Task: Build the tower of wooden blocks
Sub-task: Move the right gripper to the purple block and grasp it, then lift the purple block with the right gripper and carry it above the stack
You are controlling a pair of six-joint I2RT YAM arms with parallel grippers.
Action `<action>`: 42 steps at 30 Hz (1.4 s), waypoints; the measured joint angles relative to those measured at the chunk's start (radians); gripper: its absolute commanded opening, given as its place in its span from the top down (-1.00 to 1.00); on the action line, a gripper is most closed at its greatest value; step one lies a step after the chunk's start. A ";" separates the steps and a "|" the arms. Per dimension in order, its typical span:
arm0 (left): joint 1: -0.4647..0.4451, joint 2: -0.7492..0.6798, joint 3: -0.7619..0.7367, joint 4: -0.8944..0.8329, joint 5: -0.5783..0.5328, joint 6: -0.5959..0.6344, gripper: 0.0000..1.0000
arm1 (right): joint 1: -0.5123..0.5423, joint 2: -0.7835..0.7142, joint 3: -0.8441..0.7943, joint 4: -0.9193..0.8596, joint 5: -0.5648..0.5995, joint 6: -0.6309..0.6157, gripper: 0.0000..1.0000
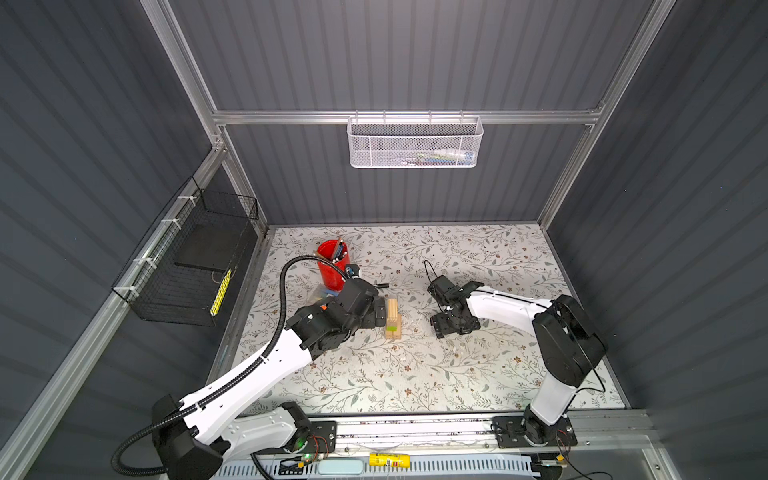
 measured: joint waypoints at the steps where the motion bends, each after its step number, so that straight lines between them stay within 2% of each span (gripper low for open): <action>1: 0.000 0.002 0.000 0.000 -0.002 0.000 -0.99 | -0.005 0.006 0.006 0.006 0.001 -0.006 -0.74; 9: 0.000 0.022 0.007 0.003 -0.013 0.000 -0.99 | -0.026 0.080 0.091 0.039 0.002 -0.057 -0.68; 17: 0.000 0.056 0.025 0.003 -0.022 0.000 -0.99 | -0.075 0.127 0.136 0.059 -0.020 -0.091 -0.35; 28: 0.000 0.077 0.037 0.003 -0.022 0.000 -0.99 | -0.076 0.127 0.118 0.097 -0.104 -0.086 0.03; 35: 0.000 0.078 0.047 0.003 -0.022 0.000 -1.00 | -0.076 0.127 0.116 0.109 -0.121 -0.082 0.42; 42: 0.000 0.077 0.047 0.002 -0.021 -0.001 -1.00 | -0.076 0.108 0.116 0.084 -0.111 -0.042 0.48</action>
